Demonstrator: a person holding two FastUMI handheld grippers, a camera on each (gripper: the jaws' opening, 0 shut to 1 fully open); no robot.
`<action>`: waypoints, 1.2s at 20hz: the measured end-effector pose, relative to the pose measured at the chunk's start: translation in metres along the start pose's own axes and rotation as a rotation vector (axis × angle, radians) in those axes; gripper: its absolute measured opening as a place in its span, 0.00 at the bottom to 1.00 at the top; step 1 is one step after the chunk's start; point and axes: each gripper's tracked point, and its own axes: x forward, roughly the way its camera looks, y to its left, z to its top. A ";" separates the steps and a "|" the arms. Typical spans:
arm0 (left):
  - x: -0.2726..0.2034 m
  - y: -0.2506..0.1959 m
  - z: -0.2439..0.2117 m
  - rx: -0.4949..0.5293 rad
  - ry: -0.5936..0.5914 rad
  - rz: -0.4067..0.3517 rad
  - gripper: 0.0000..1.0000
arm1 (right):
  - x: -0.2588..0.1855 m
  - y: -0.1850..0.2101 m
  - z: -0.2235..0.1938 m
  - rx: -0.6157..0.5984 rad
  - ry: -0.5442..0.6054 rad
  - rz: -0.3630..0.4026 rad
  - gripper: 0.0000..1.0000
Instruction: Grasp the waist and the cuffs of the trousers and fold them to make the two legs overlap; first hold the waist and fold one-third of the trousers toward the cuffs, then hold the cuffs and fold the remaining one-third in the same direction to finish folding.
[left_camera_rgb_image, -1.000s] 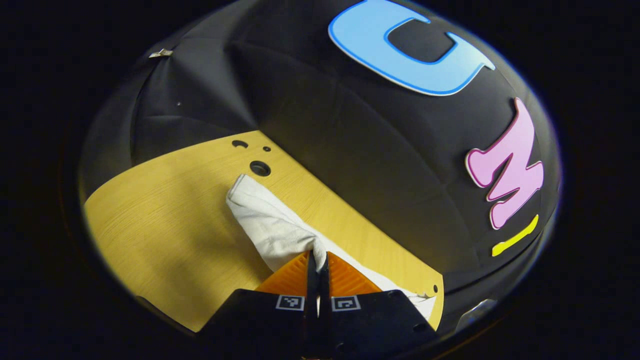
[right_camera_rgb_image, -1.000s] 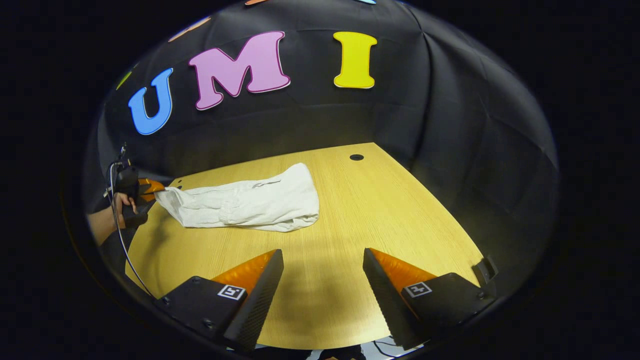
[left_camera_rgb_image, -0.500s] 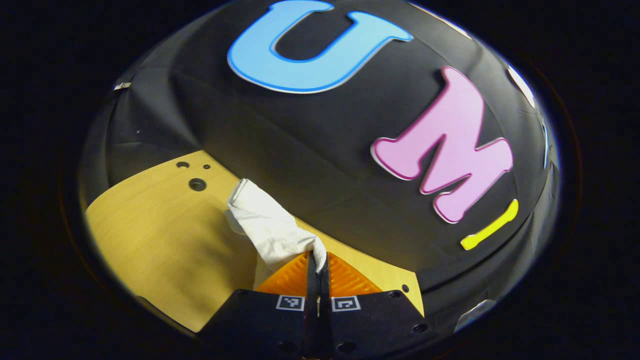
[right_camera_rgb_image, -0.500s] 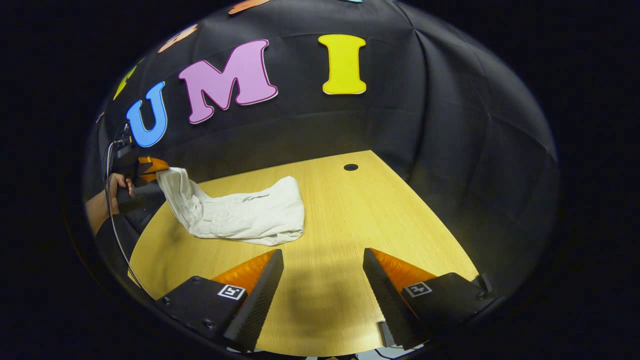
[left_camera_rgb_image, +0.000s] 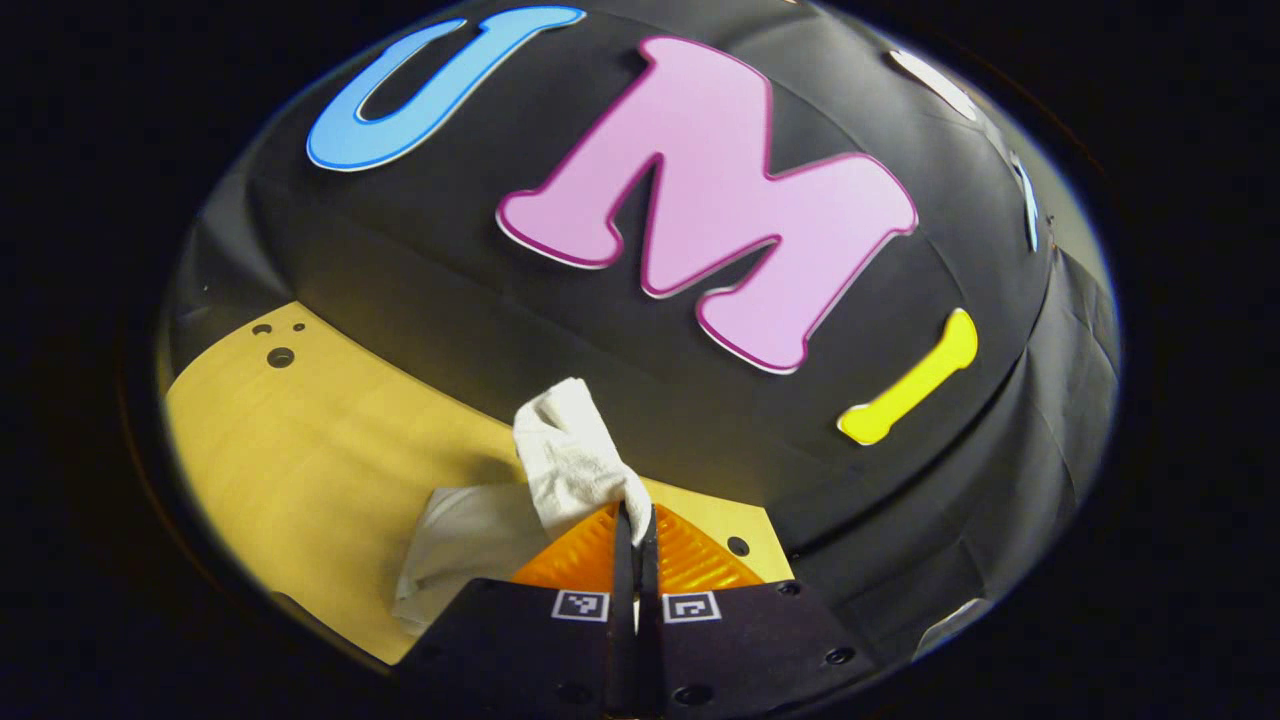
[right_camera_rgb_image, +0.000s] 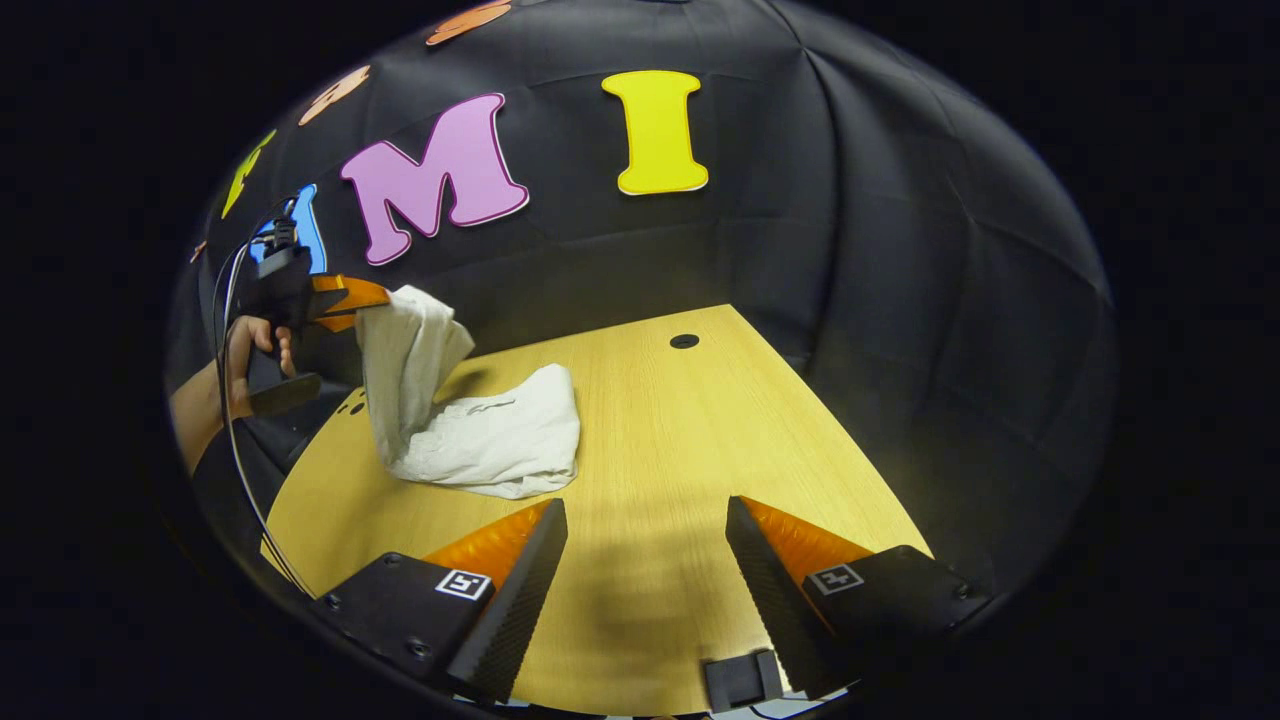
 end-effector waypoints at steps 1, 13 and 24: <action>0.003 -0.012 -0.011 0.002 0.004 -0.007 0.05 | 0.001 -0.004 0.000 0.000 0.003 0.006 0.98; 0.032 -0.046 -0.147 -0.031 0.159 0.067 0.15 | -0.008 -0.032 -0.018 -0.046 0.052 0.066 0.99; -0.046 -0.037 -0.155 0.104 0.195 0.007 0.92 | -0.019 -0.002 -0.021 -0.033 0.032 0.059 0.98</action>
